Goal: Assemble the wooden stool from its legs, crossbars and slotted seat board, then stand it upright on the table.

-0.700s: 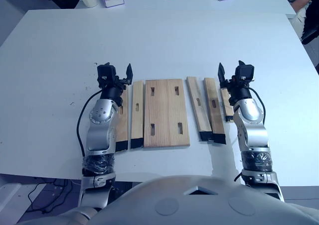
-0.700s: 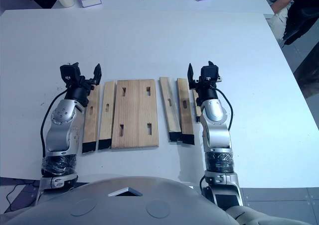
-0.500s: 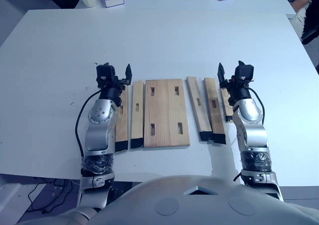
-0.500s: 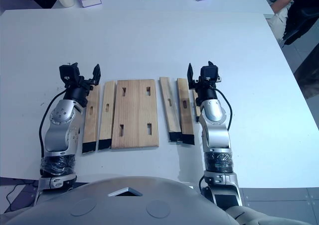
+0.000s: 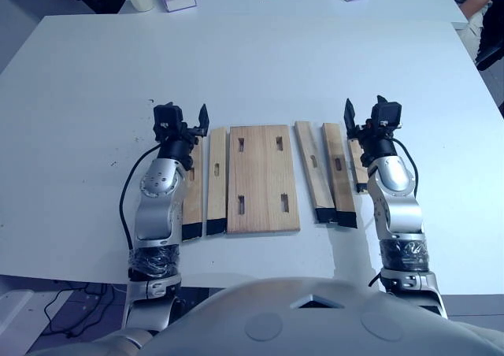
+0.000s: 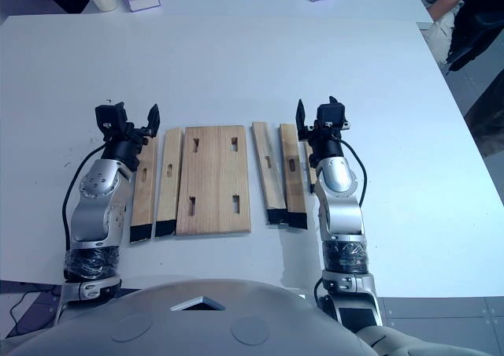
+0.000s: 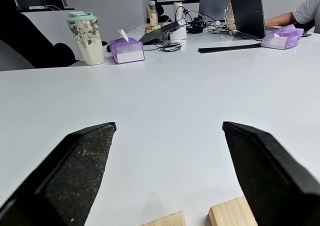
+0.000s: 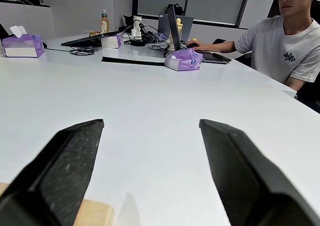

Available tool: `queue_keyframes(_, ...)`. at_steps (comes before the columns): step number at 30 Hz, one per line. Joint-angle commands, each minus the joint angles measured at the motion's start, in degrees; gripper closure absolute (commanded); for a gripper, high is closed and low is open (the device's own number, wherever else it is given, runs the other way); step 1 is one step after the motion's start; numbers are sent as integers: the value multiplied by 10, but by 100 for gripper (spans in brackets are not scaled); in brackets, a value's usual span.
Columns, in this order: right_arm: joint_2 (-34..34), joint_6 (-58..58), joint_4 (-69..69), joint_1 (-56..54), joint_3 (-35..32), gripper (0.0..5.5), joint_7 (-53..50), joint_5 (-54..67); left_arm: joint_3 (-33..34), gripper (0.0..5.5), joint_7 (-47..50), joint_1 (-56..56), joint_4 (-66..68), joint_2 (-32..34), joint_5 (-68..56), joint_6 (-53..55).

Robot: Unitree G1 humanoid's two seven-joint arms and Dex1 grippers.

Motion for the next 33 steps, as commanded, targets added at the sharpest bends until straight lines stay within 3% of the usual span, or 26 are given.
queue_keyframes(1,-1,7,-8,2,1,197,-2,0,0,152,0,3,-8,2,1,13)
queue_keyframes(33,5,9,-13,14,2,197,-19,-2,-6,152,-2,0,-27,4,3,50)
